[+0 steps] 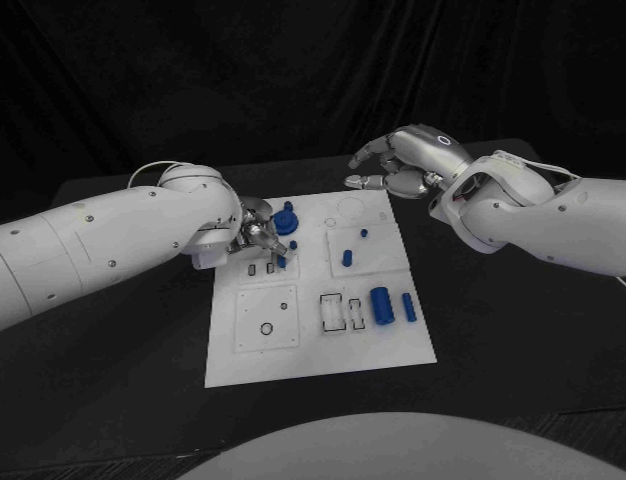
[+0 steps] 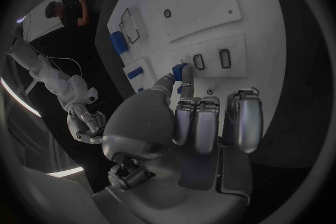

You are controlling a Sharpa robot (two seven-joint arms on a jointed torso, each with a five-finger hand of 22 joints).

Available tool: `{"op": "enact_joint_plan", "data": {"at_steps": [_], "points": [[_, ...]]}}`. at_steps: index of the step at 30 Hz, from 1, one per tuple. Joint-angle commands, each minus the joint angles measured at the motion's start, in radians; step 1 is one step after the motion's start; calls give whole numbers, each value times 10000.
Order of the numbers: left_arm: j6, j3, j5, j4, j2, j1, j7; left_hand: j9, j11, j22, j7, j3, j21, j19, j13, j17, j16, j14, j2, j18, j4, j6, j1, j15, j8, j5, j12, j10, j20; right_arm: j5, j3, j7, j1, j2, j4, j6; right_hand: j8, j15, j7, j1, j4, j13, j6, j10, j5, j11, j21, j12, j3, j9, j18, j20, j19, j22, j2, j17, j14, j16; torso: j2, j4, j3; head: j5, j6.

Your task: Assemble the parts on the task board

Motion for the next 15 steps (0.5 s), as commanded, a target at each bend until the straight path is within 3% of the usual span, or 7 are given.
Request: {"op": "enact_joint_plan", "data": {"at_steps": [1, 15], "points": [[242, -18, -17, 20, -18, -27, -19, -21, 0, 668, 62, 139, -59, 34, 2632, 2631, 27, 1039, -42, -75, -63, 53, 98, -31, -79, 60, 27, 1024, -14, -10, 7, -189, -25, 5, -2, 16, -57, 80, -17, 98, 8, 1670, 49, 241, 72, 46, -41, -70, -53, -11, 111, -13, -76, 1332, -24, 752, 436, -40, 0, -6, -3, 10, -1], [345, -19, -17, 42, -81, -37, -33, -63, 7, 670, 74, 640, -94, 27, 2632, 2631, 27, 1039, -223, -69, -322, 123, 136, -26, -312, 25, 27, 1024, -8, -10, 7, -187, -42, 29, -33, 29, -85, 84, -12, 206, -6, 1670, 57, 244, 142, 49, -56, -71, -53, -20, 112, -8, -79, 1329, -23, 744, 436, -48, -1, -6, -2, 35, -1]]}}
